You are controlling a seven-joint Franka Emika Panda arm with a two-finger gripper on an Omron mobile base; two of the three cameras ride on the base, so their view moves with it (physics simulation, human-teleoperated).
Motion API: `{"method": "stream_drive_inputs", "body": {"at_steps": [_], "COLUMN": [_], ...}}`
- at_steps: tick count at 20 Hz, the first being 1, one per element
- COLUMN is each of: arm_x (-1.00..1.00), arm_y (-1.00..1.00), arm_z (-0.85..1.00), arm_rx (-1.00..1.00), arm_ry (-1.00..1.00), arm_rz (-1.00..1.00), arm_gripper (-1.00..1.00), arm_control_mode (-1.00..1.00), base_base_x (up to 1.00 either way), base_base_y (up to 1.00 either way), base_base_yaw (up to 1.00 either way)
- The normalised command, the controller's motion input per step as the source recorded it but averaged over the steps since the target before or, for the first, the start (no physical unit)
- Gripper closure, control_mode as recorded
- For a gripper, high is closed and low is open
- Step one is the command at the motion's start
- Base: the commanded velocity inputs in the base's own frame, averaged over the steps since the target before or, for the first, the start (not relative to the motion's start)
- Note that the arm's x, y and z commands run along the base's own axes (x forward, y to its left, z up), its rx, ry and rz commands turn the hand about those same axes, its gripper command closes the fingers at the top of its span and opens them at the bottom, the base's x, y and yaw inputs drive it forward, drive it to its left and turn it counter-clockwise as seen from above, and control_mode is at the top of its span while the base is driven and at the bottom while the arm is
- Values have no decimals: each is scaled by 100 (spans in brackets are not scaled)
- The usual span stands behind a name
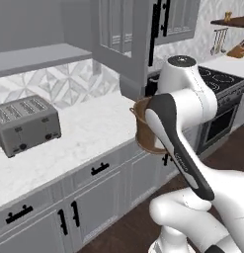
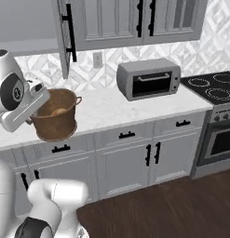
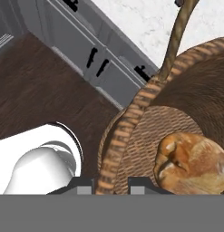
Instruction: Open the cabinet, pick up the bread from the cabinet and place it in the basket. Then move the basket to the dining counter.
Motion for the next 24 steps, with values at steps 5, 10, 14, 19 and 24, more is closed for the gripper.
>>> {"method": "stream_drive_inputs", "body": {"at_steps": [5, 10, 14, 19, 24], "arm_x": [0, 0, 0, 0, 0], "arm_y": [0, 0, 0, 0, 0], "arm_z": [0, 0, 0, 0, 0], "arm_rx": [0, 0, 0, 0, 0], "arm_ry": [0, 0, 0, 0, 0], "arm_rz": [0, 0, 0, 0, 0], "arm_gripper": [100, 100, 100, 100, 100], "arm_control_mode": [100, 100, 100, 100, 100], "base_base_x": [0, 0, 0, 0, 9], "base_base_y": [-5, -11, -28, -48, -50], "base_base_yaw": [-88, -88, -84, -79, -72]}}
